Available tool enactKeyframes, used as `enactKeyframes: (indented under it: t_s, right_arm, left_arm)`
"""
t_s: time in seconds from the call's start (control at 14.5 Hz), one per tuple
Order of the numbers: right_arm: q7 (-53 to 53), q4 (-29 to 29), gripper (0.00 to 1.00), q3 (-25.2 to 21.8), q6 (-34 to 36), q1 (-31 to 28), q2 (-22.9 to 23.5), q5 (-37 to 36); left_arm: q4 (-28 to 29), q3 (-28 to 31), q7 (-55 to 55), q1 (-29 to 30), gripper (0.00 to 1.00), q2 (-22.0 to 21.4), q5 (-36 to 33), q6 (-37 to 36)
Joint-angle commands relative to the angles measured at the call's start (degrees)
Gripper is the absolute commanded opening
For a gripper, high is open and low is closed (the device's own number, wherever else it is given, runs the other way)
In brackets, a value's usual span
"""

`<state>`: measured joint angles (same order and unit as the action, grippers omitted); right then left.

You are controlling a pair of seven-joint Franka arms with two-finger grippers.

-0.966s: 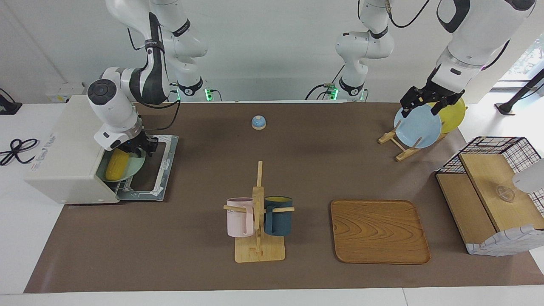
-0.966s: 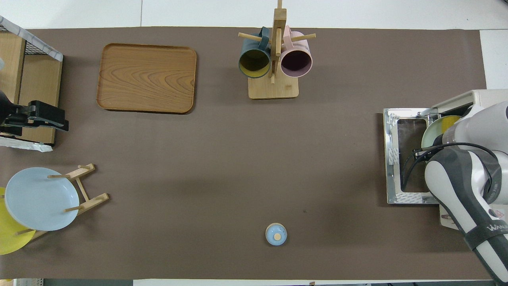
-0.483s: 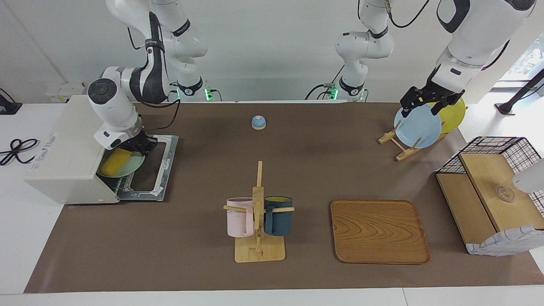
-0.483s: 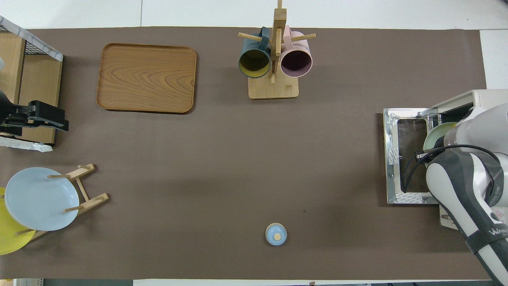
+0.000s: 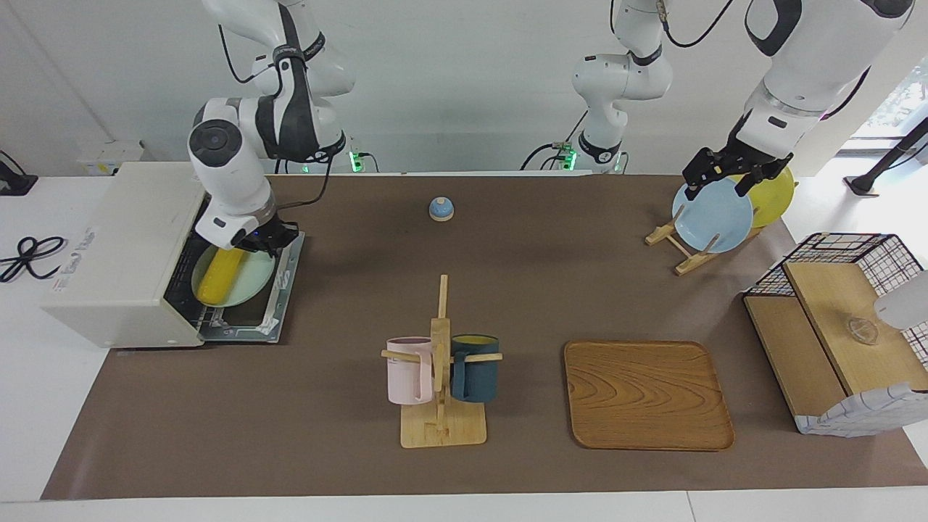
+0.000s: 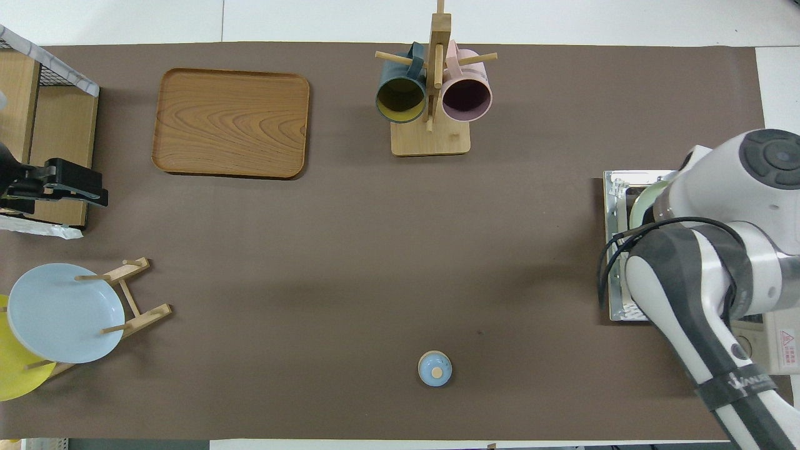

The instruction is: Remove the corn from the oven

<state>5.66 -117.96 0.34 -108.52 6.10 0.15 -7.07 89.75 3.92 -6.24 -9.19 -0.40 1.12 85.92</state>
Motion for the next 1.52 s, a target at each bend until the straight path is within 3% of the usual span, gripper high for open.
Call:
enactKeyframes:
  t_s: [0.0, 0.34, 0.62, 0.97, 1.45]
  right_arm:
    - [-8.6, 6.1, 0.0, 0.1, 4.0, 8.0, 3.3, -0.1]
    - [-28.2, 14.5, 0.0, 0.4, 2.1, 22.4, 9.9, 5.6]
    - [-40.2, 22.7, 0.0, 0.4, -0.1, 32.8, 19.8, 5.7]
    - [-41.0, 21.5, 0.0, 0.4, -8.3, 35.6, 23.0, 6.0]
    - [-41.0, 11.4, 0.0, 0.5, -23.4, 35.1, 21.8, 8.5]
  left_arm:
    - [0.5, -0.3, 0.4, 0.6, 1.0, -0.4, -0.2, -0.3]
    - [0.5, -0.3, 0.4, 0.7, 1.0, -0.4, -0.2, -0.4]
    - [0.5, -0.3, 0.4, 0.7, 1.0, -0.4, -0.2, -0.5]
    - [0.5, -0.3, 0.3, 0.7, 1.0, -0.4, -0.2, -0.4]
    - [0.6, -0.3, 0.4, 0.7, 1.0, -0.4, -0.2, 0.0]
